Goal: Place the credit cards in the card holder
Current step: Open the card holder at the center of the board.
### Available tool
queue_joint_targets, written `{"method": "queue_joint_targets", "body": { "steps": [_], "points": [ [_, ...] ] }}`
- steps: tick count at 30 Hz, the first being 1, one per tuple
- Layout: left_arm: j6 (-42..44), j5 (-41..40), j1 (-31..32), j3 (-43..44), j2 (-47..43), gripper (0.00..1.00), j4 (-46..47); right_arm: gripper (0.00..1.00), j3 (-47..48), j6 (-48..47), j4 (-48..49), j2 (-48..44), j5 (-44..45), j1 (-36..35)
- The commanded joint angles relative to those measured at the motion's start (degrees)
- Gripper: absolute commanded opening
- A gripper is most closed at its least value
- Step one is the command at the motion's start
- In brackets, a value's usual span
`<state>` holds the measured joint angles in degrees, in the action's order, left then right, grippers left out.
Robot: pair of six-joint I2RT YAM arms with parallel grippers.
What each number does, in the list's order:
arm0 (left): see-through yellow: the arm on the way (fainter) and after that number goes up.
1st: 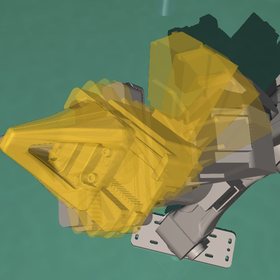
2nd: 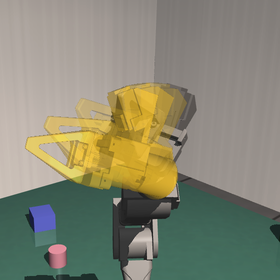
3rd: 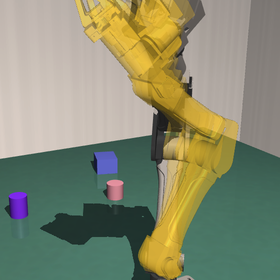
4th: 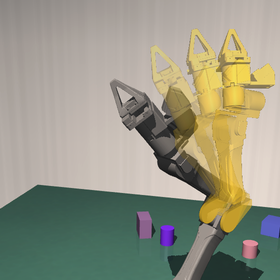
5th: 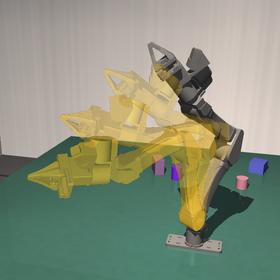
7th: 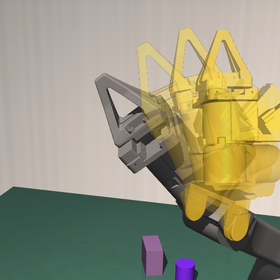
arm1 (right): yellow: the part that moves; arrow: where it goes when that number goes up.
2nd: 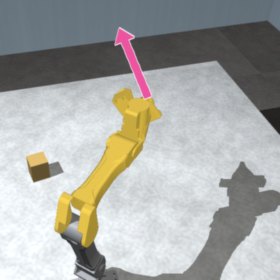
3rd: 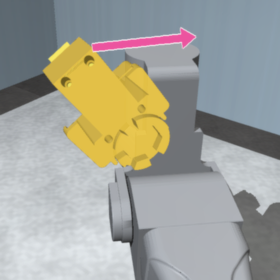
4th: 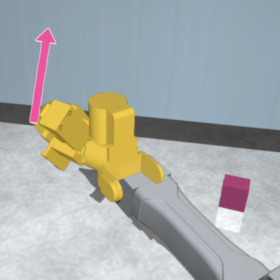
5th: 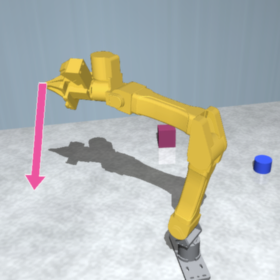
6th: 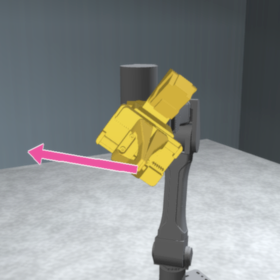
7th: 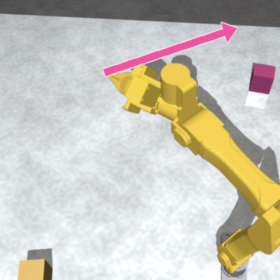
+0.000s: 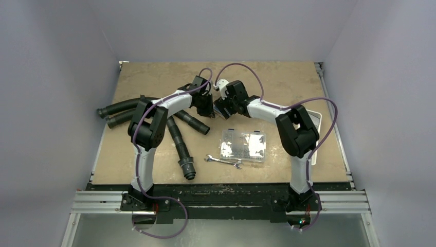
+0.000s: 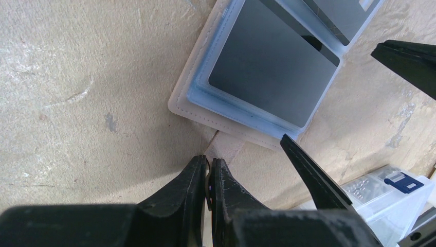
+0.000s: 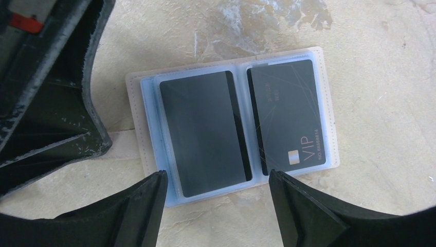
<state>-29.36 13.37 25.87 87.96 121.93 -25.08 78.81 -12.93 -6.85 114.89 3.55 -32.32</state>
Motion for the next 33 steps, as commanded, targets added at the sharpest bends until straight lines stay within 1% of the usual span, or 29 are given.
{"method": "queue_joint_targets", "body": {
  "steps": [1, 10, 13, 16, 22, 24, 29, 33],
  "points": [
    [0.9, 0.2, -0.3, 1.1, -0.2, 0.00, -2.0, 0.81, 2.1, -0.8, -0.3, 0.9, 0.8, -0.3],
    [0.9, 0.2, -0.3, 1.1, 0.0, 0.00, -1.9, 0.81, 1.3, 0.0, 0.2, 1.6, 1.0, -0.4],
    [0.9, 0.2, -0.3, 1.0, 0.0, 0.00, -1.9, 0.82, 0.4, 0.2, 1.9, 1.0, -0.1, -0.4],
    [0.9, 0.3, -0.3, 1.1, 0.1, 0.00, -2.0, 0.82, 1.6, 0.5, 0.7, 2.0, 0.8, -0.4],
    [1.1, 0.3, -0.3, 1.2, 0.4, 0.00, -2.0, 0.80, 2.4, 0.5, 0.6, 3.3, 10.2, -1.1],
    [1.2, 0.4, -0.3, 1.1, 0.5, 0.00, -2.0, 0.79, 1.0, 0.5, 3.0, 2.6, 13.6, -1.4],
    [1.6, 0.6, -0.3, 1.2, 1.2, 0.00, -2.0, 0.78, -1.5, 1.6, 11.1, 0.5, 18.7, -1.4],
    [2.3, -0.1, -0.2, 1.2, 1.5, 0.00, -2.1, 0.77, -1.0, 2.2, 16.8, 1.2, 24.2, -1.1]
  ]
}}
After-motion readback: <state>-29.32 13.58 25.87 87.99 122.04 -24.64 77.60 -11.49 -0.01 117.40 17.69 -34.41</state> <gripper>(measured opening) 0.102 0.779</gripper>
